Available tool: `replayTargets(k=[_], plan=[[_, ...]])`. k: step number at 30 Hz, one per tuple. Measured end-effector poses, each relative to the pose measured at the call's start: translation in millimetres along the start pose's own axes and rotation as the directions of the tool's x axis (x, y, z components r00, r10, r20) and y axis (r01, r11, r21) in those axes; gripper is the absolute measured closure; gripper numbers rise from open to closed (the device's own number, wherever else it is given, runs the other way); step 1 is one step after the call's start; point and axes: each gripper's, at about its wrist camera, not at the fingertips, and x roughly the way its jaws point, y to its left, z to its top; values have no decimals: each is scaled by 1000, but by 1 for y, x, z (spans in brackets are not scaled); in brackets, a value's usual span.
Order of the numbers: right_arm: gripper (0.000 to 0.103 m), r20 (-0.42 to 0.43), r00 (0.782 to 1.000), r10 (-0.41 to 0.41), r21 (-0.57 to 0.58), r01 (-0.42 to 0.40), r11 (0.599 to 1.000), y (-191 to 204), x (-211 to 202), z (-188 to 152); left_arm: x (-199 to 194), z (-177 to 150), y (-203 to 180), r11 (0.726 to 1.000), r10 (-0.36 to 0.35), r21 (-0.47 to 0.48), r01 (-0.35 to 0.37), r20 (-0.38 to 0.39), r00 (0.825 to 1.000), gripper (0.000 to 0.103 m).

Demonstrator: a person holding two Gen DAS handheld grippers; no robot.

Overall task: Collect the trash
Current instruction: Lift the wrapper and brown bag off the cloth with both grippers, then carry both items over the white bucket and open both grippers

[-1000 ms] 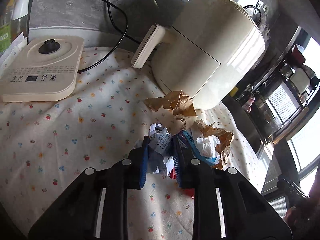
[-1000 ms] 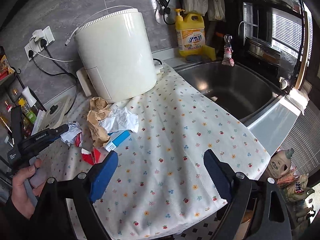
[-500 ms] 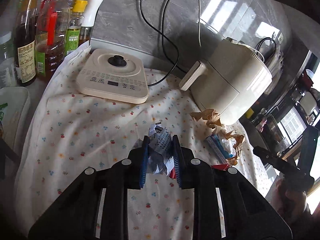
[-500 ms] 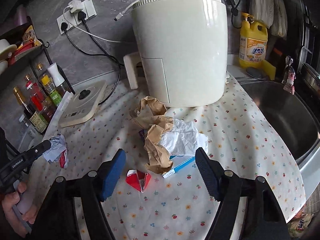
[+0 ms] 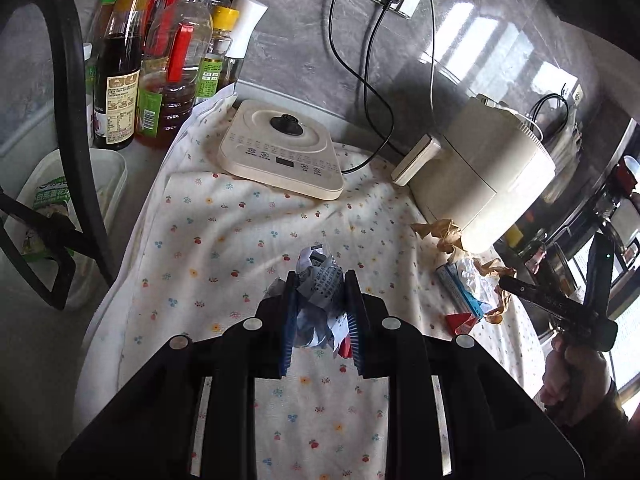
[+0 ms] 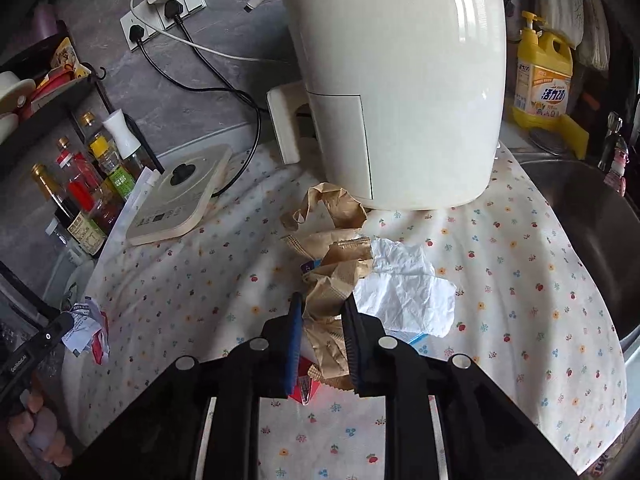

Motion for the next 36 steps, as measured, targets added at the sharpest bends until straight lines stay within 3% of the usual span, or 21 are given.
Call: replayTargets(k=[4, 12, 19, 27, 36], plan=[[84, 31, 999, 23, 21, -23, 999, -5, -23, -8, -6, -2, -13, 999, -3, 33, 3, -1, 1000, 80], [84, 45, 998, 52, -7, -52, 999, -11, -59, -33, -46, -17, -30, 1000, 2, 30, -4, 79, 997, 80], [84, 90, 993, 73, -7, -73, 997, -28, -123, -73, -68, -52, -48, 1000, 25, 11, -25, 44, 999, 80], [83, 97, 994, 47, 52, -52, 997, -73, -179, -131, -106, -88, -93, 998, 21, 64, -24, 42, 999, 80], [83, 64, 998, 3, 117, -10, 993, -131, -213, -192, -137, -144, -129, 995, 34, 91, -35, 7, 999, 80]])
